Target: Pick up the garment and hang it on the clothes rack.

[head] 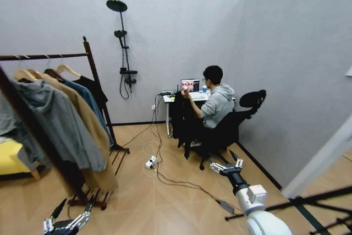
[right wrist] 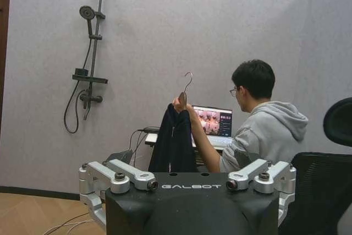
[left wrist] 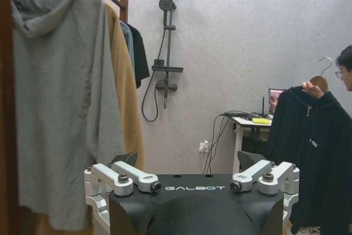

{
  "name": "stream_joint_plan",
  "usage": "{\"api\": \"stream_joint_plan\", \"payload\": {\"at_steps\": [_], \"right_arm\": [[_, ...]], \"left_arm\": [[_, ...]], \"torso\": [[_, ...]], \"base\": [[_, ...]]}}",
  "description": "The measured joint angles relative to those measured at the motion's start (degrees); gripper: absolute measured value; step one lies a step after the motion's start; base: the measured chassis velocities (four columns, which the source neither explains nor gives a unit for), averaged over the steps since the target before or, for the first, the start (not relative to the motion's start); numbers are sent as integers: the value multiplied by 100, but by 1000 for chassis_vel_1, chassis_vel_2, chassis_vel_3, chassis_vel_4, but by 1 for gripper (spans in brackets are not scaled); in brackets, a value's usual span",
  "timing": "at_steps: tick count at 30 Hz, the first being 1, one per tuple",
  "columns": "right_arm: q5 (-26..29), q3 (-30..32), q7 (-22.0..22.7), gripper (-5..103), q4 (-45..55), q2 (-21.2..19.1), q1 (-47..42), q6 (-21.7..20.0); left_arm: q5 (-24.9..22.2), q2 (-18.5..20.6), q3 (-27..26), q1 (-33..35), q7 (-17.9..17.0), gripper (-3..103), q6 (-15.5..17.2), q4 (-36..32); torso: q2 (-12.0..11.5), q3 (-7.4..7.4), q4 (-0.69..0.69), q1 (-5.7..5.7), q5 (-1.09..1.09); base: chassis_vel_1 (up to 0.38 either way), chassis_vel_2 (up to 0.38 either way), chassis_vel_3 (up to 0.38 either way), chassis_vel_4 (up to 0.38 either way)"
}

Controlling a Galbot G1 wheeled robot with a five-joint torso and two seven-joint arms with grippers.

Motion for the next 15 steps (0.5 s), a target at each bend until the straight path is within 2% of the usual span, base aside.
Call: {"api": "stream_joint_plan", "payload": {"at_steps": [8, 10, 14, 15], "right_arm": [[-11, -4, -23, 100, -16, 5, 7, 17], [-35, -8, -24, 100, -31, 7, 12, 26], [-57, -9, -24, 100, -50, 8, 12, 50], [-57, -11, -26, 100, -55, 8, 13, 55]], "left_arm": [[0, 0, 0, 0, 2, 100, 0, 0], [0, 0, -1, 0, 1, 100, 0, -1], [0, 0, 0, 0, 1, 100, 0, 0], [0, 0, 0, 0, 1, 100, 0, -1]], "torso": [[4, -3, -1, -4, -4], [2, -1, 1, -2, 2], [4, -3, -2, -5, -5], [4, -2, 2, -5, 1]], "base": [[-357, 364, 354, -348], [-327, 376, 334, -339], [-365, 358, 351, -357], [-386, 357, 337, -358]]}}
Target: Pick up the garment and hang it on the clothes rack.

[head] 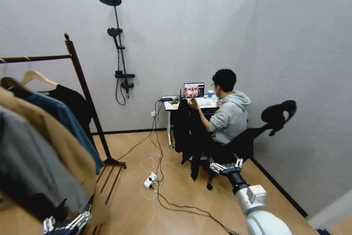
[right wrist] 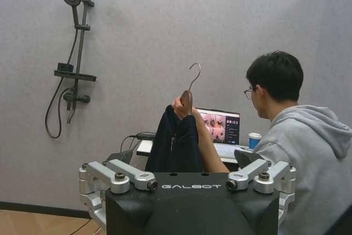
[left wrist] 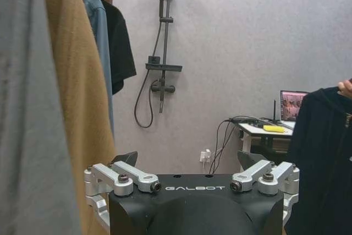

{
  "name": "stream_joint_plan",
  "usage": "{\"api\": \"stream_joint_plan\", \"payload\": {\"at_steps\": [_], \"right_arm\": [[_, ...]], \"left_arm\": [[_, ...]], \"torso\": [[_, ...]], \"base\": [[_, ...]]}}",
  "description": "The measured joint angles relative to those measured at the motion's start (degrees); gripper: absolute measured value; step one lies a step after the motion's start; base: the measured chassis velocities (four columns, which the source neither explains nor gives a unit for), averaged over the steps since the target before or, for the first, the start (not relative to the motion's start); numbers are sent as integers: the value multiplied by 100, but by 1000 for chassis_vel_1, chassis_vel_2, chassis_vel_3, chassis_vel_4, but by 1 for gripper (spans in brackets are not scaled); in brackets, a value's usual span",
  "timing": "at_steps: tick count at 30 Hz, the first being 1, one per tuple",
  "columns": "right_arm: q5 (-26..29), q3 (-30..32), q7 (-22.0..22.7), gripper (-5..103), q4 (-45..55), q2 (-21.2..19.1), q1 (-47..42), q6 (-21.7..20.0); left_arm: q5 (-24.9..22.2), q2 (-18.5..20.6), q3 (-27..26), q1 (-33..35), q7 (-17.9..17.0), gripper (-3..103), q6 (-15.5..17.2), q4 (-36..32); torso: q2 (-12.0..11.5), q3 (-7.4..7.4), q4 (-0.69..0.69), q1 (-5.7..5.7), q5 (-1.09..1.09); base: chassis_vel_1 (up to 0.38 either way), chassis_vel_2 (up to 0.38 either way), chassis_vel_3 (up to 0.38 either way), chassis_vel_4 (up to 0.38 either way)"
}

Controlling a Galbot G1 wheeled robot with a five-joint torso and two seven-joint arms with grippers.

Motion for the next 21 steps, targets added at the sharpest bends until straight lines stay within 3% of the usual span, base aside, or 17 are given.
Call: {"api": "stream_joint_plan", "payload": {"at_steps": [4, 6, 9, 12, 13, 16, 21], "right_arm": [[-13, -16, -51, 100, -11, 3, 0, 12], [-32, -40, -96, 100, -13, 8, 2, 30], [-34, -79, -126, 100, 35, 7, 32, -1], [50, -34, -26, 100, 118, -87, 197, -215], [178, 4, 112, 100, 163, -195, 308, -357], [599, 68, 401, 100, 165, -548, 689, -617], [921, 55, 458, 100, -533, -1035, 1631, -568]], "left_arm": [[0, 0, 0, 0, 0, 100, 0, 0], [0, 0, 0, 0, -1, 100, 0, 0], [0, 1, 0, 0, -1, 100, 0, 0], [0, 0, 0, 0, -1, 100, 0, 0], [0, 1, 0, -1, -1, 100, 0, 0], [0, 1, 0, -1, -2, 100, 0, 0], [-1, 0, 0, 0, -1, 100, 0, 0]], "torso": [[-1, 0, -3, 1, -7], [-1, 1, -1, 2, 4], [-2, 1, -4, 4, -6], [-4, 3, -1, 9, 4], [-5, 3, -5, 11, -7], [-4, 3, -1, 7, 1], [-1, 1, 0, 0, -1]], "base": [[-350, 359, 361, -361], [-355, 367, 344, -367], [-345, 325, 348, -326], [-301, 253, 277, -276], [-195, 221, 30, -160], [-117, 161, 27, -95], [1, -8, 22, 38]]}}
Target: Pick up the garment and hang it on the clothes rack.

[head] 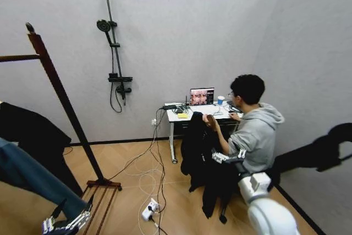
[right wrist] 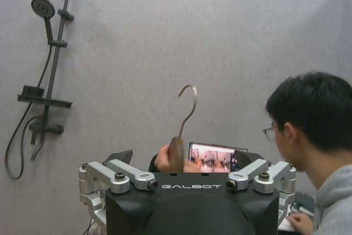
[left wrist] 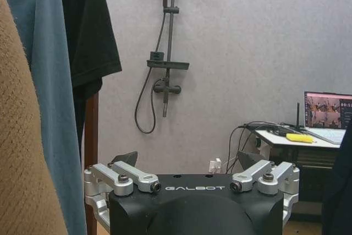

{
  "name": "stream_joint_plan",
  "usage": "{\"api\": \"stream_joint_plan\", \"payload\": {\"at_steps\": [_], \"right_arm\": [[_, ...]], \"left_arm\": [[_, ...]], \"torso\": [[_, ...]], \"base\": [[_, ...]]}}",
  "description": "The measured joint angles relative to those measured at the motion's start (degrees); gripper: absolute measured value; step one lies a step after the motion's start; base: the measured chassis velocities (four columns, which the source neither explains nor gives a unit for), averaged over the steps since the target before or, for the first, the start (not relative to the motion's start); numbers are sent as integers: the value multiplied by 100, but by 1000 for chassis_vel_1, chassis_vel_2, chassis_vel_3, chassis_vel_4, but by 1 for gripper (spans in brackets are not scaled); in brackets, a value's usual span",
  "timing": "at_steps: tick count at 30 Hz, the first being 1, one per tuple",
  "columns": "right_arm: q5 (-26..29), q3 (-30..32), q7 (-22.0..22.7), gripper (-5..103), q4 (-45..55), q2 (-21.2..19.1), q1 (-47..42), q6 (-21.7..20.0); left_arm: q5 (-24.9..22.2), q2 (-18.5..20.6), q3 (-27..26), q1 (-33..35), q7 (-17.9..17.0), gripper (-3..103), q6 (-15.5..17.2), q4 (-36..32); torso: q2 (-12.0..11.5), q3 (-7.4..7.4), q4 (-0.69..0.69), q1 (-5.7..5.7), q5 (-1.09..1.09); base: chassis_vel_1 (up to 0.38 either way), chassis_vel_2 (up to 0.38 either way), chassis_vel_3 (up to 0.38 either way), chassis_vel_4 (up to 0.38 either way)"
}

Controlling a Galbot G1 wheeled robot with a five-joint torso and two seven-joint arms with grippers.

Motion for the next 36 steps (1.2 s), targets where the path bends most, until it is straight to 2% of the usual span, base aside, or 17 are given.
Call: {"api": "stream_joint_plan", "payload": {"at_steps": [7, 14, 15, 17, 20, 23, 25, 28, 31, 34, 36], "right_arm": [[653, -380, 52, 100, -1387, -351, 1168, 6], [987, -594, 62, 100, -1874, -338, 1499, -20], [1055, -635, 65, 103, -1923, -332, 1528, -24], [1192, -715, 82, 99, -2007, -320, 1577, -62], [1244, -805, 80, 83, -2121, -313, 1668, -96], [1245, -839, 79, 78, -2162, -313, 1714, -105], [1243, -871, 75, 66, -2193, -318, 1760, -111], [1241, -882, 73, 61, -2194, -323, 1764, -114], [1217, -891, 56, 39, -2159, -326, 1703, -120], [1210, -886, 53, 34, -2135, -326, 1677, -122], [1184, -864, 53, 24, -2096, -329, 1638, -131]], "left_arm": [[0, 0, 0, 1, 1, 100, 0, 0], [0, 0, 0, 0, 0, 100, 0, 0], [0, 0, 0, 1, 0, 100, 0, 0], [0, 0, 0, 0, 0, 100, 0, 0], [0, 0, 0, 1, 0, 100, 0, 0], [0, 0, 0, 0, 0, 100, 0, 0], [0, 0, 0, 1, 1, 100, 1, 0], [0, 0, 0, 1, 1, 100, 0, 0], [0, 0, 0, 0, 1, 100, 0, 0], [0, 0, 0, 0, 0, 100, 0, 0], [1, 0, 0, 0, 0, 100, 0, 0]], "torso": [[1, -1, -1, -2, -1], [-1, 0, -1, 4, -2], [-1, 1, -1, 4, -2], [-1, 1, 0, 4, -1], [-1, 0, -1, 3, -1], [-1, 0, -1, 2, -1], [-1, 1, -1, 3, -1], [-1, 0, -1, 3, -2], [-1, 0, -1, 3, -1], [-1, 0, -2, 3, -1], [-1, 0, -1, 3, -1]], "base": [[43, -65, -34, 42], [0, 0, 0, 0], [0, 0, 0, 0], [0, 0, 0, 0], [0, 0, 0, 0], [0, 0, 0, 0], [0, 0, 0, 0], [0, 0, 0, 0], [0, 0, 0, 0], [0, 0, 0, 0], [0, 0, 0, 0]]}}
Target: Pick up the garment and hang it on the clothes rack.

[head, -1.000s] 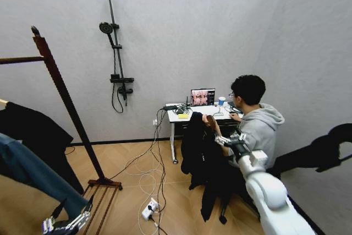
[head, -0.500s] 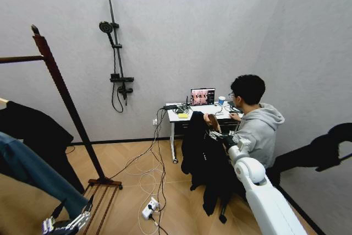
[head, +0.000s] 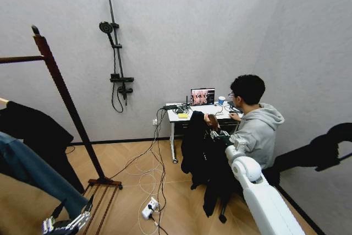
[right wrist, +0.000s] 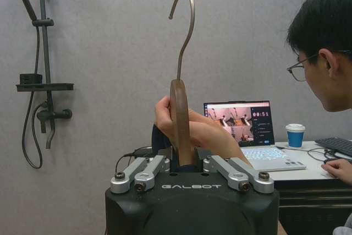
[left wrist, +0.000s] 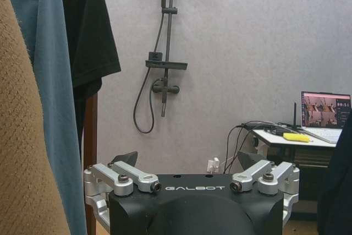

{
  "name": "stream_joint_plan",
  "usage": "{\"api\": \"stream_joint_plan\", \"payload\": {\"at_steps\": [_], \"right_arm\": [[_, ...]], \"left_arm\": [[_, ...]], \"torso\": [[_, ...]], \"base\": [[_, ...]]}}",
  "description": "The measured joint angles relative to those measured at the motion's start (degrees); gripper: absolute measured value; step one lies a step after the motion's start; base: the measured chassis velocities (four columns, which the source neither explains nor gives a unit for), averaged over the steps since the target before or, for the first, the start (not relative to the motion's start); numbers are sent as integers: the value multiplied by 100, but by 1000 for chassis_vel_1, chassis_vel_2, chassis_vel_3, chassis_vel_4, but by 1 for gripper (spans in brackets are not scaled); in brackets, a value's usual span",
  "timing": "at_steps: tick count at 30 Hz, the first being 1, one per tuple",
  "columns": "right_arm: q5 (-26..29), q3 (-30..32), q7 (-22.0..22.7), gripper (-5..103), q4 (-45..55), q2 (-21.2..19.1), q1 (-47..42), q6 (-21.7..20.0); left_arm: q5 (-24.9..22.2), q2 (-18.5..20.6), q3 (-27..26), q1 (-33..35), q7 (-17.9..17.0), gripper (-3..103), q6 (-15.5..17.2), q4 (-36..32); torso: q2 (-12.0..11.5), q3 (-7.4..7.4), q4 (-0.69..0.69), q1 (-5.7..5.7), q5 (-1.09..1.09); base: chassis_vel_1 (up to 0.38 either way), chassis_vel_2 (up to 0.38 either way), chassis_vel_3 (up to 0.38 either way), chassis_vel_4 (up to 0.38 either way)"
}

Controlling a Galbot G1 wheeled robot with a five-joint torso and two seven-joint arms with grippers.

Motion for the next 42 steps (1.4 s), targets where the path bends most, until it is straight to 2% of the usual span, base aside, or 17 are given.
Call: {"api": "stream_joint_plan", "payload": {"at_steps": [2, 3, 5, 17, 28, 42], "right_arm": [[-25, 7, 1, 24, 14, -2, -12, 0], [-66, 21, 1, 13, 69, -1, -52, -15], [-75, 47, 24, 12, 170, 14, -125, -47], [-122, 143, 37, 12, 478, -4, -358, -35], [-9, 116, -101, 9, 1244, 7, -613, -50], [-82, 120, -246, 9, 1258, 19, -582, -49]], "left_arm": [[0, 0, 0, 0, 0, 100, 0, 0], [0, 0, 0, 0, 0, 100, 0, 0], [0, 0, 0, 0, 0, 100, 0, 0], [0, 0, 0, 0, 0, 100, 0, 0], [0, 0, 0, 0, 0, 100, 0, 0], [0, 0, 0, 0, 0, 100, 0, 0]], "torso": [[0, 0, 0, 0, 0], [0, 0, 1, 0, 0], [0, 0, 0, 0, 0], [0, 0, 0, 0, 0], [0, -1, -1, 0, 0], [0, 0, 0, 0, 0]], "base": [[0, 0, 0, 0], [0, 0, 0, 0], [0, 0, 0, 0], [0, 0, 0, 0], [34, 29, 36, 33], [101, 96, 102, 97]]}}
